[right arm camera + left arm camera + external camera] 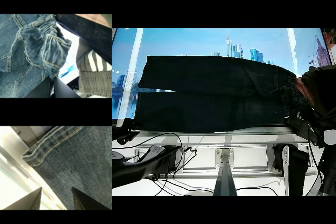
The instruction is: Fold the clothes and pants, and hang the long-sleeved shirts on hangers.
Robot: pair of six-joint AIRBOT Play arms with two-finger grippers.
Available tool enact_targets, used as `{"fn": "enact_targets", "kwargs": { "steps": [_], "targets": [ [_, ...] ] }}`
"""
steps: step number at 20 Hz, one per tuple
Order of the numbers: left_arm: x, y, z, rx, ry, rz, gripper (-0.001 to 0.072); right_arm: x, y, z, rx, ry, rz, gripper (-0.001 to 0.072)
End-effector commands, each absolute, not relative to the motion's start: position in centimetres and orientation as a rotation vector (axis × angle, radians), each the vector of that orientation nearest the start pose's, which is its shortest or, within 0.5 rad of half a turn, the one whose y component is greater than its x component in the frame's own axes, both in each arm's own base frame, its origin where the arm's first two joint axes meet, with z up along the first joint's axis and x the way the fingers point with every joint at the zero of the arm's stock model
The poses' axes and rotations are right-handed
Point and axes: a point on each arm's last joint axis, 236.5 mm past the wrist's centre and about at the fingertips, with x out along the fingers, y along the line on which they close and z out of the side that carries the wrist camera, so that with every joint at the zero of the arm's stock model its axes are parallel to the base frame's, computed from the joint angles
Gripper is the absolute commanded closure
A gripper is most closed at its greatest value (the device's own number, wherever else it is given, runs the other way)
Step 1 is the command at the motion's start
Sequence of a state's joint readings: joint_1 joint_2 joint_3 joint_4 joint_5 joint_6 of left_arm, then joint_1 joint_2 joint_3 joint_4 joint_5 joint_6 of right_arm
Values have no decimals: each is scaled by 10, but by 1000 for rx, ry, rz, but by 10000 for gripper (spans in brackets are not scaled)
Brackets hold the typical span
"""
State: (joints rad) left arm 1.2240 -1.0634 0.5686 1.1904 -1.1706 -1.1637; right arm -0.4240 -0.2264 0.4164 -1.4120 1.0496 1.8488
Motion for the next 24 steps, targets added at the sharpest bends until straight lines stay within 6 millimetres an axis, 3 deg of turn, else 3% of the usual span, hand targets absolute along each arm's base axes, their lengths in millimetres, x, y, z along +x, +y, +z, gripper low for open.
{"fn": "enact_targets", "kwargs": {
  "steps": [1, 6, 9, 13, 14, 15, 21, 24],
  "targets": [
    [143, 168, -93, -1005, 1238, 532, 268, 212, -60, 32, 576, 781, -417, 684],
    [143, 190, -99, -938, 1209, 597, 270, 212, -60, 32, 577, 782, -416, 684],
    [150, 190, -109, -915, 1225, 581, 319, 213, -59, 32, 581, 781, -413, 684],
    [174, 189, -112, -849, 1220, 539, 493, 215, -54, 33, 602, 779, -397, 684],
    [181, 189, -106, -825, 1223, 516, 559, 214, -53, 33, 604, 779, -395, 684],
    [188, 189, -99, -803, 1222, 497, 693, 215, -53, 36, 603, 774, -393, 684],
    [240, 219, -17, -682, 1034, 467, 687, 210, -72, 80, 492, 720, -439, 684],
    [281, 211, 26, -726, 865, 380, 687, 204, -71, 97, 484, 722, -439, 684]
  ]
}}
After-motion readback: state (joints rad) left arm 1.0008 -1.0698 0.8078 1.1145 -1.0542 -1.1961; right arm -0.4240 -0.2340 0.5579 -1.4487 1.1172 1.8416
